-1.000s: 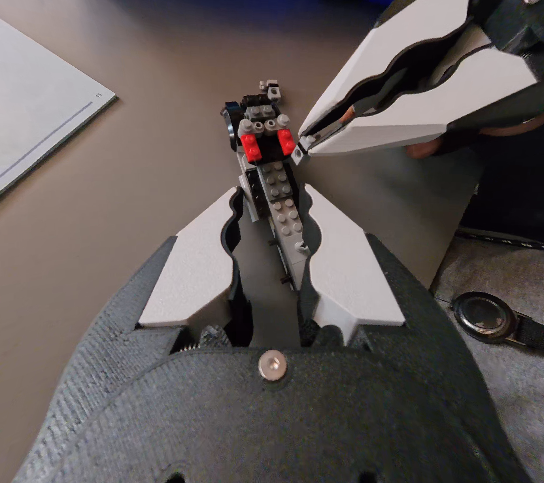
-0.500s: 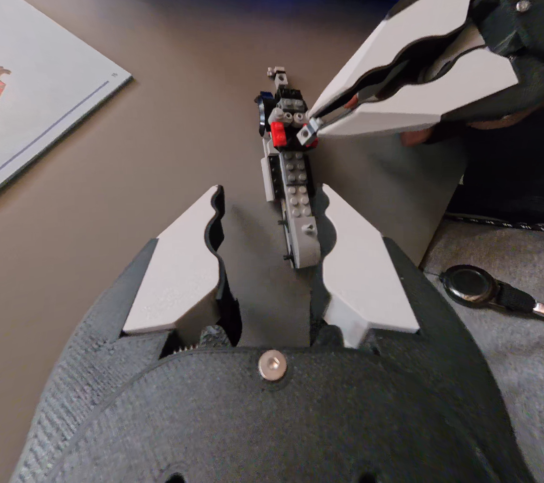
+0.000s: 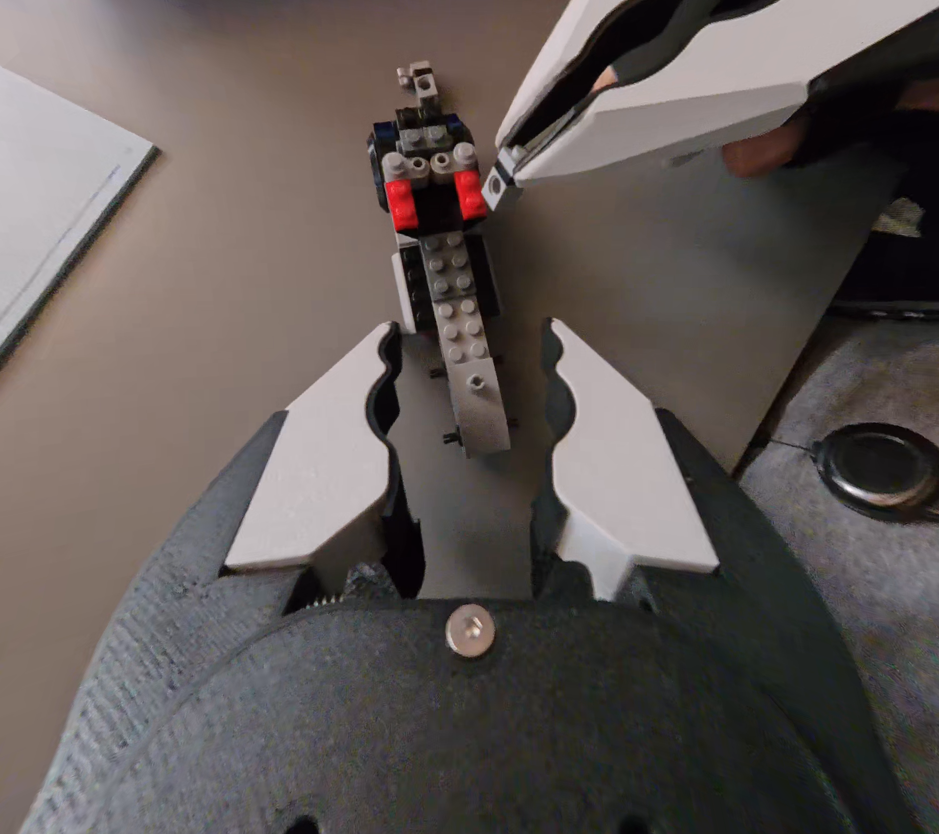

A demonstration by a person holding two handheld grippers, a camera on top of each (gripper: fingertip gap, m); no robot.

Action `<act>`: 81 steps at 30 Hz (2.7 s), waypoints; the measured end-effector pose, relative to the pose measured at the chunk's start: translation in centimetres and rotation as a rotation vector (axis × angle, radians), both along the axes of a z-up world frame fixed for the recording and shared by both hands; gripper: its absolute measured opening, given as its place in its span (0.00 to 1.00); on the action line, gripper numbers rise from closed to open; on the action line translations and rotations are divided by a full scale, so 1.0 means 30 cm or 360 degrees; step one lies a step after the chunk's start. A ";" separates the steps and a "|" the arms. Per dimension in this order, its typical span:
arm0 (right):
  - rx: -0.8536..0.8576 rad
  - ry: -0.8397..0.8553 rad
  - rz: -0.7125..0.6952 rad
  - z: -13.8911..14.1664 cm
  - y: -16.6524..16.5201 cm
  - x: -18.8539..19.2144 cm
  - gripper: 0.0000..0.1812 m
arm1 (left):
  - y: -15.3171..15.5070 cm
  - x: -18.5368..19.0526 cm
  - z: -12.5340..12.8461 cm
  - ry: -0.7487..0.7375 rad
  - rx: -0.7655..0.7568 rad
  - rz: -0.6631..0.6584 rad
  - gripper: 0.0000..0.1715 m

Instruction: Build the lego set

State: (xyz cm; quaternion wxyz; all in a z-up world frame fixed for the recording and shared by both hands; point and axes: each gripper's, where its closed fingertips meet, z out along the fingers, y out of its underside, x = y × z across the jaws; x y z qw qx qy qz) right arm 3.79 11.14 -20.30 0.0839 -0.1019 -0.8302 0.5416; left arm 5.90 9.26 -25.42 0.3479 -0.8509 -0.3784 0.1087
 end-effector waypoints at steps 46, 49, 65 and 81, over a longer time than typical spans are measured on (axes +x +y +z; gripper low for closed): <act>0.0210 0.0426 -0.0225 0.004 -0.033 -0.046 0.06 | 0.008 -0.044 0.060 -0.0081 0.0364 0.0124 0.19; 0.0216 0.0499 -0.0257 0.005 -0.034 -0.048 0.06 | 0.008 -0.046 0.061 -0.0081 0.0370 0.0128 0.20; 0.0195 0.0720 -0.0310 0.024 -0.044 -0.045 0.07 | 0.018 -0.047 0.066 -0.0090 0.0391 0.0116 0.19; 0.0092 0.0865 -0.0239 0.077 -0.035 -0.025 0.12 | 0.019 -0.047 0.058 -0.0114 0.0375 0.0091 0.18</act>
